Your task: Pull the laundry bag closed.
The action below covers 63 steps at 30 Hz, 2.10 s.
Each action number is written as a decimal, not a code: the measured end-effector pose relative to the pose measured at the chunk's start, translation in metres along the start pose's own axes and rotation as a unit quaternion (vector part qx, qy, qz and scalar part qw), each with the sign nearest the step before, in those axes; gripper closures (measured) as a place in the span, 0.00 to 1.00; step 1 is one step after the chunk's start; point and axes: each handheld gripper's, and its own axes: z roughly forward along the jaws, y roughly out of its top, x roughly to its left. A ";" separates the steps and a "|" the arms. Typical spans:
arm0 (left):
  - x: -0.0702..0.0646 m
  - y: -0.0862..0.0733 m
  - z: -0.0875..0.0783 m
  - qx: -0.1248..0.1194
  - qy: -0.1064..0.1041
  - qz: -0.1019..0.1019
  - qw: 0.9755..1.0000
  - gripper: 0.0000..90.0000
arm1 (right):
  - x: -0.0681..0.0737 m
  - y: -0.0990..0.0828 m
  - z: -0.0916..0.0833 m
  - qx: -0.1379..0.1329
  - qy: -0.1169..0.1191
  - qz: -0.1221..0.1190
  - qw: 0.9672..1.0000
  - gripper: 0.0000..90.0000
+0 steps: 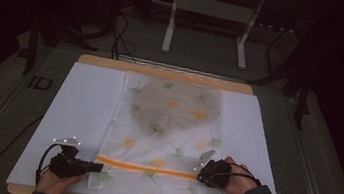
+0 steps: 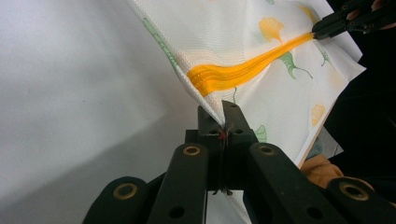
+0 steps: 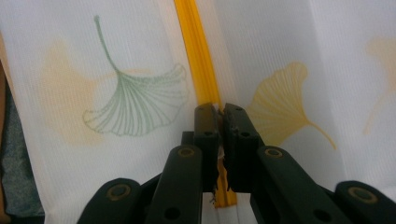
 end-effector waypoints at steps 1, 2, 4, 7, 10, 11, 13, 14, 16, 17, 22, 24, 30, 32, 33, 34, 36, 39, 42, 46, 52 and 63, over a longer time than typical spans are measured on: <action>0.000 0.000 0.000 0.000 0.000 0.000 1.000 0.98 | 0.000 -0.001 0.000 0.001 0.001 0.002 1.000 0.94; 0.000 0.000 0.000 0.000 0.000 0.000 1.000 0.99 | 0.000 -0.002 -0.001 0.002 0.001 0.001 1.000 0.94; 0.000 0.000 0.000 0.000 0.000 0.000 1.000 0.98 | 0.000 -0.004 -0.001 0.002 0.000 0.002 1.000 0.94; 0.000 0.000 0.000 0.001 0.000 0.000 1.000 0.99 | -0.001 -0.005 -0.002 0.005 0.000 0.003 1.000 0.94; 0.000 0.000 0.000 0.000 0.000 0.000 1.000 0.98 | -0.001 -0.009 -0.003 0.006 -0.001 0.005 1.000 0.94; 0.000 0.000 0.000 0.002 0.000 0.001 1.000 0.99 | -0.001 -0.010 -0.004 0.007 -0.001 0.006 1.000 0.94; 0.000 0.000 0.000 0.001 -0.001 0.000 1.000 0.98 | -0.001 -0.013 -0.004 0.006 -0.001 0.008 1.000 0.94; 0.000 0.000 0.000 0.001 -0.001 0.000 1.000 0.98 | -0.001 -0.015 -0.005 0.008 -0.002 0.009 1.000 0.94; 0.000 0.000 0.000 0.001 -0.001 0.000 1.000 0.98 | -0.002 -0.018 -0.006 0.009 -0.004 0.012 1.000 0.94; 0.000 0.000 0.000 0.000 -0.001 -0.001 1.000 0.98 | -0.003 -0.020 -0.007 0.010 -0.005 0.015 1.000 0.94; 0.001 0.000 0.001 0.004 -0.001 -0.001 1.000 0.98 | -0.004 -0.030 -0.010 0.008 -0.003 0.024 1.000 0.94; 0.001 0.000 0.001 0.004 -0.002 -0.001 1.000 0.98 | -0.005 -0.033 -0.012 0.012 -0.006 0.026 1.000 0.94; 0.001 -0.001 0.002 0.006 -0.001 -0.004 1.000 0.98 | -0.006 -0.041 -0.014 0.005 -0.003 0.037 0.999 0.94; 0.001 -0.001 0.002 0.008 -0.001 -0.008 1.000 0.98 | -0.006 -0.043 -0.014 0.003 -0.002 0.039 0.999 0.94; 0.002 -0.001 0.003 0.010 -0.001 -0.008 1.000 0.98 | -0.006 -0.044 -0.015 0.000 -0.001 0.041 0.999 0.94; 0.002 -0.001 0.003 0.011 -0.001 -0.008 1.000 0.98 | -0.006 -0.044 -0.015 0.001 -0.002 0.039 0.999 0.94; 0.002 -0.001 0.003 0.011 -0.001 -0.010 1.000 0.98 | -0.006 -0.045 -0.016 0.000 -0.002 0.039 0.999 0.94; 0.001 -0.002 0.002 0.009 -0.001 -0.006 1.000 0.98 | -0.006 -0.045 -0.015 -0.002 -0.002 0.042 0.999 0.94; -0.001 -0.001 0.001 0.012 0.008 0.002 1.000 0.96 | -0.007 -0.047 -0.015 -0.012 0.003 0.046 0.999 0.93; 0.001 -0.004 -0.005 0.007 0.017 0.002 1.000 0.90 | -0.008 -0.050 -0.016 -0.026 0.011 0.057 0.998 0.85; 0.003 -0.005 -0.015 -0.001 0.033 0.014 0.999 0.83 | -0.012 -0.058 -0.019 -0.075 0.010 0.093 0.993 0.76; 0.005 -0.006 -0.029 -0.047 0.102 0.025 0.993 0.82 | -0.021 -0.072 -0.017 -0.180 -0.024 0.176 0.968 0.70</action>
